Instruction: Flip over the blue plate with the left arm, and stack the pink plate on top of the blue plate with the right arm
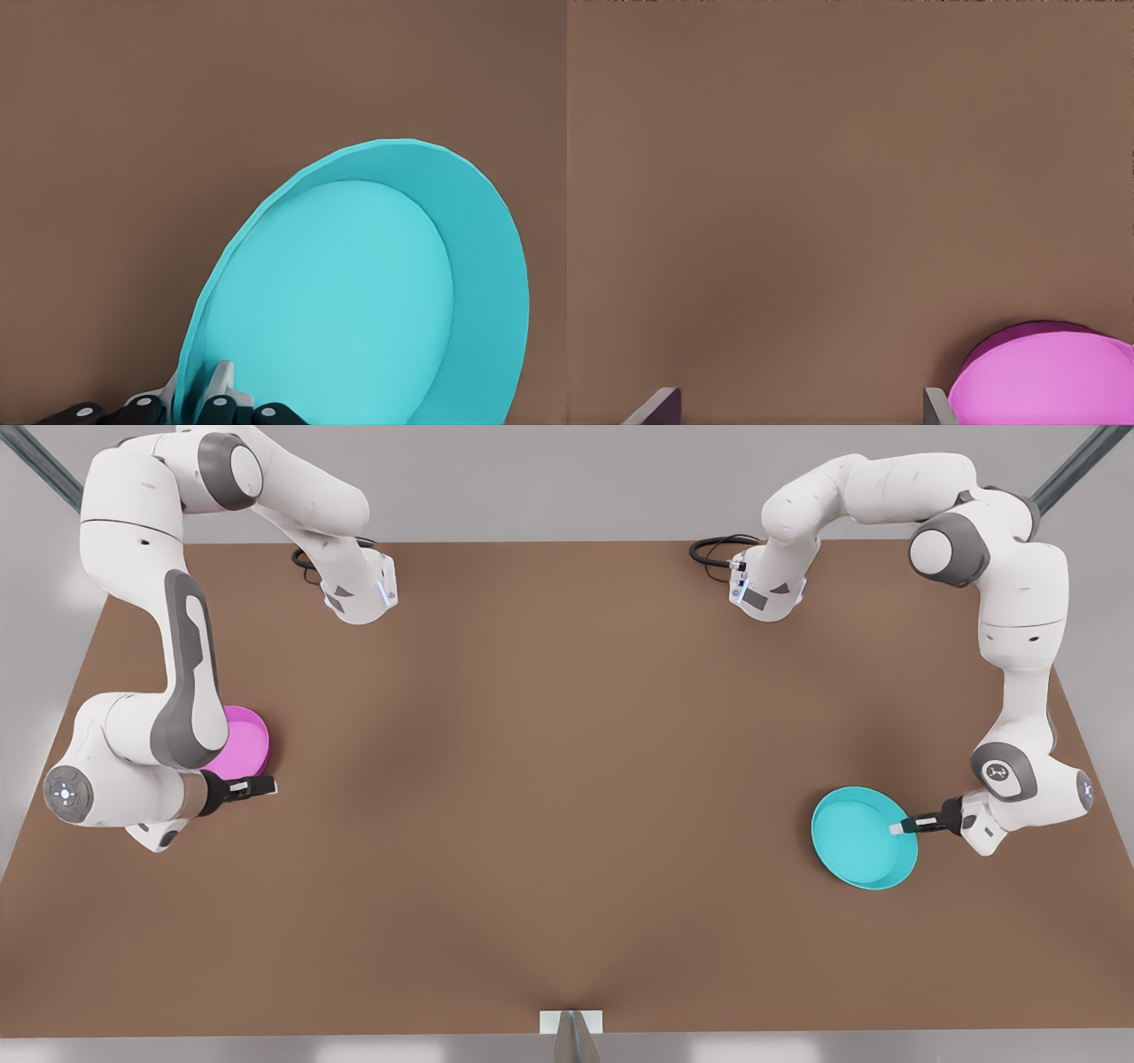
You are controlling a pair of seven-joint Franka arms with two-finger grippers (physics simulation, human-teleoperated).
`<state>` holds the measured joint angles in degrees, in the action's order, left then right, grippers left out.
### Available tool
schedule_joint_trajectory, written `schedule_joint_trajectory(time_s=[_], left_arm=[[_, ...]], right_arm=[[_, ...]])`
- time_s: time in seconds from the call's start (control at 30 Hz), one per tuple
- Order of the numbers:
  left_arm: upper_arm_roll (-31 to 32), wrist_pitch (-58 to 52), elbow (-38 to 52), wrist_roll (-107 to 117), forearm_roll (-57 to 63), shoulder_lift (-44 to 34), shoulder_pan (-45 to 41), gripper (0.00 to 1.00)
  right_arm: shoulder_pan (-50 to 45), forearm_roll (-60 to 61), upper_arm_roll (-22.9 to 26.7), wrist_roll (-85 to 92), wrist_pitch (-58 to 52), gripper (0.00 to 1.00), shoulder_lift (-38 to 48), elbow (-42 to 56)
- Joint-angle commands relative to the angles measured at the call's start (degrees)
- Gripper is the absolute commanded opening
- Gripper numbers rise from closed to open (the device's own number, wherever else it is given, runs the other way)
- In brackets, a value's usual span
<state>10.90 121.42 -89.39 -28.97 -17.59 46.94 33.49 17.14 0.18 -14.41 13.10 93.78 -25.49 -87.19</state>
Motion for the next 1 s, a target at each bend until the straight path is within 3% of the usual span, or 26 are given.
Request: schedule_joint_trajectory(time_s=[0.0, 0.87, 0.97], left_arm=[[0.0, 0.0, 0.0, 0.0, 0.0, 0.0, 0.0, 0.27], [-0.6, -4.5, 0.1, 0.7, 0.1, -1.6, -0.1, 0.21], [-0.7, -5.0, 0.1, 0.7, 0.1, -1.7, -0.1, 0.21]], right_arm=[[0.0, 0.0, 0.0, 0.0, 0.0, 1.00, 0.0, 0.0], [-2.5, -1.1, 0.0, -1.9, -0.2, 1.00, 0.4, 1.7], [-4.1, -0.8, 0.0, -5.4, -1.1, 1.00, 0.2, 5.7]])
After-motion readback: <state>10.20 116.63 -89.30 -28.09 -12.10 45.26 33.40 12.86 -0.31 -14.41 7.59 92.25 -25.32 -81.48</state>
